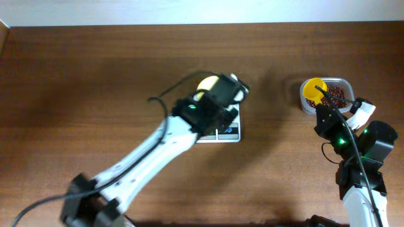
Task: Scoop item into bowl and weigh 50g on scale
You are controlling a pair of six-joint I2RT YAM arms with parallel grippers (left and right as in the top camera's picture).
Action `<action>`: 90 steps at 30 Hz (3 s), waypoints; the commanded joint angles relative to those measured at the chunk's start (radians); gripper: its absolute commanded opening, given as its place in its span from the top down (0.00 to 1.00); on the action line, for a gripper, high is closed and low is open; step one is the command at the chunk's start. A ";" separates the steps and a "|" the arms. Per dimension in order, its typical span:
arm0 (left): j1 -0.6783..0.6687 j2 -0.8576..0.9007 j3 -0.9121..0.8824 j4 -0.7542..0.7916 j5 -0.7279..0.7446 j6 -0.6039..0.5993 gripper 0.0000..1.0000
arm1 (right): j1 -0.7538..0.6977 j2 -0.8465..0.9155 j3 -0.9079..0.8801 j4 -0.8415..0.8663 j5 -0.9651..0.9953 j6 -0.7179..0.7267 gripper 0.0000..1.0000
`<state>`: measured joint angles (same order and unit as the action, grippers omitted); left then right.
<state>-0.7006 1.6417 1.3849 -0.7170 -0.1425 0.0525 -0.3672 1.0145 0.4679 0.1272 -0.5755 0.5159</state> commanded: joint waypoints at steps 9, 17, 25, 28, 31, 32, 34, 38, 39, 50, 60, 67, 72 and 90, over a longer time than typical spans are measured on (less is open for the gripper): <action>0.086 -0.042 -0.002 -0.017 0.042 0.002 1.00 | -0.006 -0.003 0.015 0.004 0.061 -0.007 0.96; -0.030 0.117 -0.016 -0.081 0.109 0.002 1.00 | -0.006 -0.004 0.015 0.004 0.062 -0.008 0.96; -0.030 0.273 -0.028 -0.013 0.088 0.002 1.00 | -0.006 -0.003 0.015 0.003 0.065 -0.008 0.96; -0.030 0.274 -0.048 0.026 0.055 0.001 1.00 | -0.006 0.002 0.015 0.004 0.065 -0.008 0.96; -0.016 0.274 -0.088 0.079 0.056 0.001 1.00 | -0.006 0.020 0.015 0.004 0.064 -0.007 0.96; -0.011 0.274 -0.089 0.081 0.056 0.001 1.00 | -0.006 0.025 0.015 0.004 0.065 -0.007 0.96; -0.005 0.274 -0.089 0.081 0.057 0.000 1.00 | -0.006 0.035 0.015 0.004 0.064 -0.007 0.96; -0.005 0.275 -0.097 0.104 0.060 0.001 1.00 | -0.006 0.039 0.015 0.004 0.064 -0.007 0.96; -0.005 0.275 -0.105 0.117 0.060 0.001 1.00 | -0.006 0.039 0.015 0.004 0.065 -0.008 0.96; -0.005 0.275 -0.161 0.175 0.072 0.025 1.00 | -0.006 0.039 0.015 0.004 0.064 -0.008 0.96; -0.005 0.295 -0.161 0.201 0.076 0.025 1.00 | -0.006 0.039 0.015 0.004 0.053 -0.008 0.96; -0.005 0.295 -0.161 0.185 0.079 0.025 1.00 | -0.006 0.039 0.015 0.004 0.053 -0.008 0.96; -0.005 0.299 -0.161 0.188 0.085 0.025 1.00 | -0.006 0.039 0.015 0.004 0.053 -0.008 0.96; 0.038 0.314 -0.161 0.204 0.121 -0.003 1.00 | -0.006 0.039 0.015 0.004 0.053 -0.008 0.96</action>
<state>-0.6727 1.9282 1.2335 -0.5110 -0.0254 0.0696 -0.3672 1.0508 0.4679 0.1272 -0.5201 0.5167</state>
